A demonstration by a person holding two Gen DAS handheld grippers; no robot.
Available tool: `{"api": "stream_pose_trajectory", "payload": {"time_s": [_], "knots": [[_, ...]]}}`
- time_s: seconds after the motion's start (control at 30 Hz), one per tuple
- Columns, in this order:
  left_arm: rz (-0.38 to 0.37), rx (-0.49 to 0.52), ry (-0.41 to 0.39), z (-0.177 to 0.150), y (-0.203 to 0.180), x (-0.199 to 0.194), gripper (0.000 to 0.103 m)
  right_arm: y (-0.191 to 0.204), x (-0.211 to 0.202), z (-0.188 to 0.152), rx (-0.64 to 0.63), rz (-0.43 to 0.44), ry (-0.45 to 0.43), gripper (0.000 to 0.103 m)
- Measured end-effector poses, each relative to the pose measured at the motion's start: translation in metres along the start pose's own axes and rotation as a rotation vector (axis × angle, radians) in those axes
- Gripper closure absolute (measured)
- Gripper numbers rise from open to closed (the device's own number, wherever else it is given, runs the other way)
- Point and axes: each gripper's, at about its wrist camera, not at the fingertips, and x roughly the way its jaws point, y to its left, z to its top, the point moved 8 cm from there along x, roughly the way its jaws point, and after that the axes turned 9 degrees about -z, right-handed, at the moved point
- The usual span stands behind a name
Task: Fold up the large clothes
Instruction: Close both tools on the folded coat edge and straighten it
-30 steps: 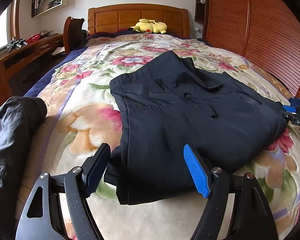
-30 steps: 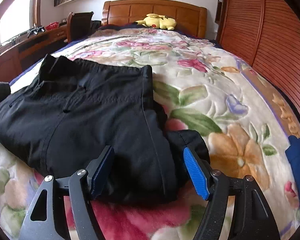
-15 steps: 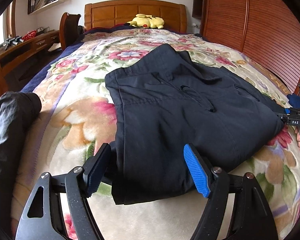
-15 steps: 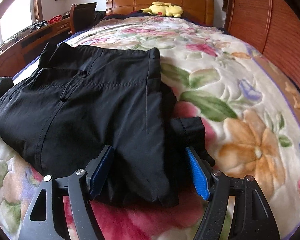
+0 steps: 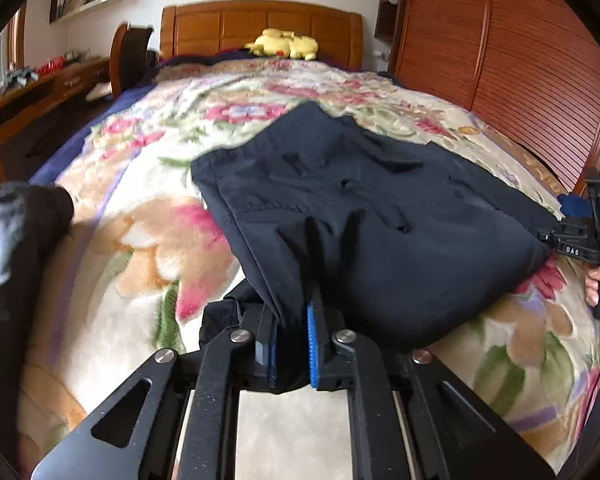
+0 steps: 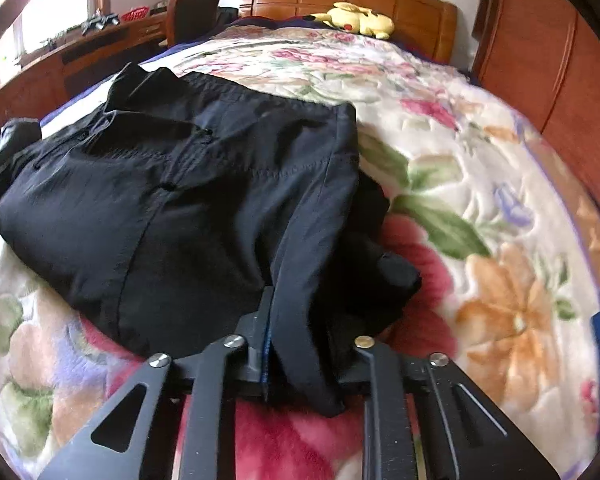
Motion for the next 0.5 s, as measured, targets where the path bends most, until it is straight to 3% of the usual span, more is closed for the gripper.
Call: {"api": "stream_pose_trajectory", "payload": {"time_s": [0.2,0.37,0.5], "knots": [[-0.015,0.044,-0.061,0.001,-0.014,-0.04,0.094,0.002,-0.045,0.0,-0.017,-0.016,-0.058,0.089],[-0.041,0.06,-0.095,-0.017,-0.023,-0.076,0.094,0.017,-0.083,-0.031,-0.069,-0.004,-0.073,0.089],[-0.053,0.068,-0.094,-0.039,-0.03,-0.097,0.094,0.014,-0.116,-0.058,-0.042,0.046,-0.078,0.089]]}}
